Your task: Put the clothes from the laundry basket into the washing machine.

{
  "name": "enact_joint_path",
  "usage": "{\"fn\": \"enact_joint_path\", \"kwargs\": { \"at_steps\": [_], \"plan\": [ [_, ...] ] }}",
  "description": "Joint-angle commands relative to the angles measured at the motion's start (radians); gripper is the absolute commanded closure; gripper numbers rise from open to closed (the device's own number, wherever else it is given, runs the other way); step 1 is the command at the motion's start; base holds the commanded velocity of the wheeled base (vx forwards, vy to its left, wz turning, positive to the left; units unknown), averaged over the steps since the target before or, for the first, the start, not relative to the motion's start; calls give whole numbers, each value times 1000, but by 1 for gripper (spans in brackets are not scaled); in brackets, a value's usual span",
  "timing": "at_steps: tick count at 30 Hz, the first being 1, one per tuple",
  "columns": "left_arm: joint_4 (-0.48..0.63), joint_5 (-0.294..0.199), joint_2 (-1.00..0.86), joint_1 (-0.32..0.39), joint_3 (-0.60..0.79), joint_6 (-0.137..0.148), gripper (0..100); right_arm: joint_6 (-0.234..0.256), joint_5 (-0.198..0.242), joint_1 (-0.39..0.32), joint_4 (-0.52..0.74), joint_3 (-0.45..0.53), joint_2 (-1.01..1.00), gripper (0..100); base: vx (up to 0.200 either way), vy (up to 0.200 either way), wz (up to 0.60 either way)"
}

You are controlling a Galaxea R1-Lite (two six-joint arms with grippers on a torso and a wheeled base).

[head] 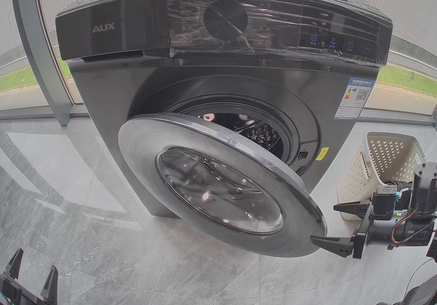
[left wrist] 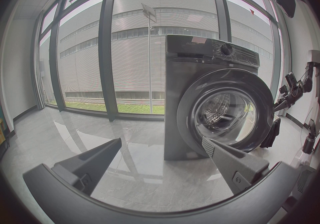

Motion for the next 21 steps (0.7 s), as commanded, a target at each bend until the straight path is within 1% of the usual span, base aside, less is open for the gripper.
{"fn": "enact_joint_path", "kwargs": {
  "at_steps": [1, 10, 12, 13, 16, 18, 19, 21],
  "plan": [
    [0, 1, -17, 1, 18, 0, 0, 0, 3, -14, 0, -8, 25, 0, 0, 0, 0],
    [0, 1, -17, 1, 16, -2, 0, 0, 3, 1, 1, 12, 31, 0, 0, 0, 0],
    [0, 1, -17, 1, 18, -2, 0, 0, 3, 1, 1, 25, 30, 0, -200, 0, 0],
    [0, 1, -17, -1, 18, 0, 0, -2, 3, 4, 3, 46, 27, 0, -200, 0, 0],
    [0, 1, -17, 1, 16, -2, 0, -2, 3, 39, 1, 98, 8, 0, 0, 0, 0],
    [0, 1, -17, -1, 18, 0, 0, -2, 3, 52, 0, 109, -1, 0, 0, 0, 0],
    [0, 1, -17, -1, 16, 0, 0, 0, 5, 76, 1, 133, -41, 0, 0, 0, 0],
    [0, 1, -17, 1, 16, 0, 0, 3, 6, 84, 3, 140, -69, 0, 0, 0, 0]
  ]
}}
